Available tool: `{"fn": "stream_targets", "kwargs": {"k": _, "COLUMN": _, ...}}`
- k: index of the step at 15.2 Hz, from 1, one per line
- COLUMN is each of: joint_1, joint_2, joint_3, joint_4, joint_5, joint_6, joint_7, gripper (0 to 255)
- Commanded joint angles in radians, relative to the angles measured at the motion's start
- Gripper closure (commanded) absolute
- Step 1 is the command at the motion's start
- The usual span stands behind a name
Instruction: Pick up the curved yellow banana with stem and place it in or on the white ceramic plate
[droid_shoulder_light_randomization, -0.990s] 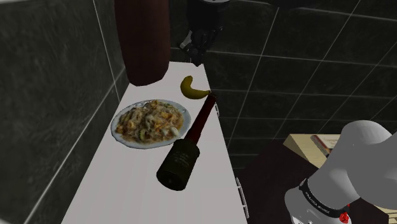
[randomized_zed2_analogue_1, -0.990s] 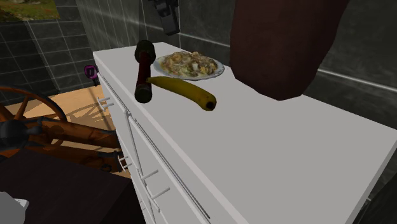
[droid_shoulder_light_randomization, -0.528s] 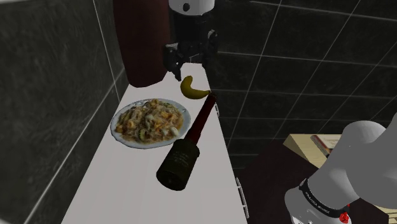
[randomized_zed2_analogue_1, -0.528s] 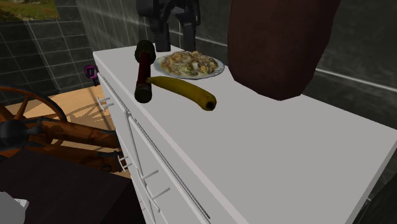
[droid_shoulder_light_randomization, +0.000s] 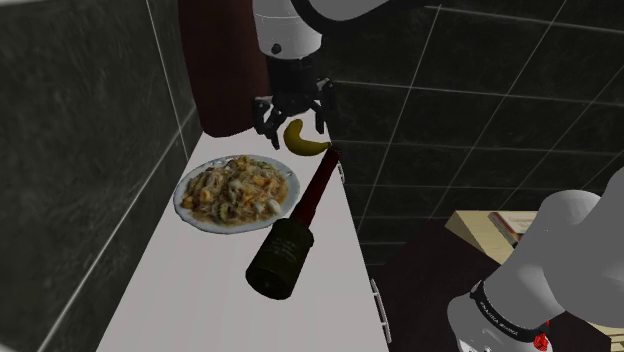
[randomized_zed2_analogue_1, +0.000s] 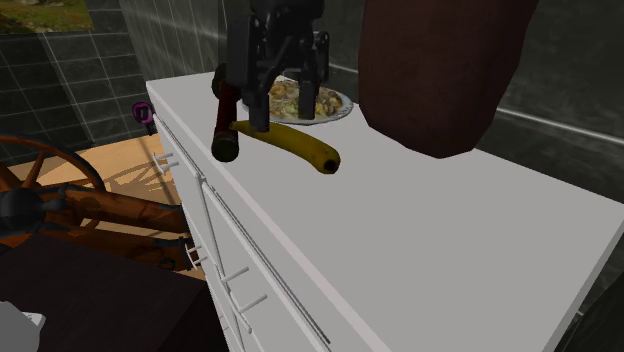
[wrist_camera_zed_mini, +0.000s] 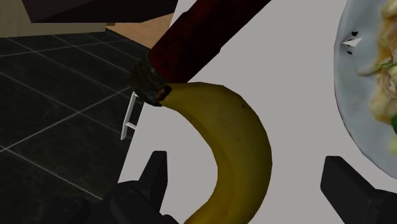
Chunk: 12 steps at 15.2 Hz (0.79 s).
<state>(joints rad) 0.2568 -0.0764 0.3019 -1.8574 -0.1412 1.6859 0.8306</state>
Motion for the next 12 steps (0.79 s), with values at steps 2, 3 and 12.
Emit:
{"fn": "stream_targets", "kwargs": {"k": 2, "joint_1": -0.002, "joint_2": -0.005, "joint_3": -0.003, "joint_4": -0.025, "joint_5": 0.001, "joint_6": 0.021, "joint_7": -0.002, "gripper": 0}}
{"fn": "stream_targets", "kwargs": {"k": 3, "joint_1": -0.002, "joint_2": -0.005, "joint_3": -0.003, "joint_4": -0.025, "joint_5": 0.001, "joint_6": 0.021, "joint_7": -0.002, "gripper": 0}}
{"fn": "stream_targets", "kwargs": {"k": 12, "joint_1": -0.002, "joint_2": -0.005, "joint_3": -0.003, "joint_4": -0.025, "joint_5": 0.001, "joint_6": 0.021, "joint_7": -0.001, "gripper": 255}}
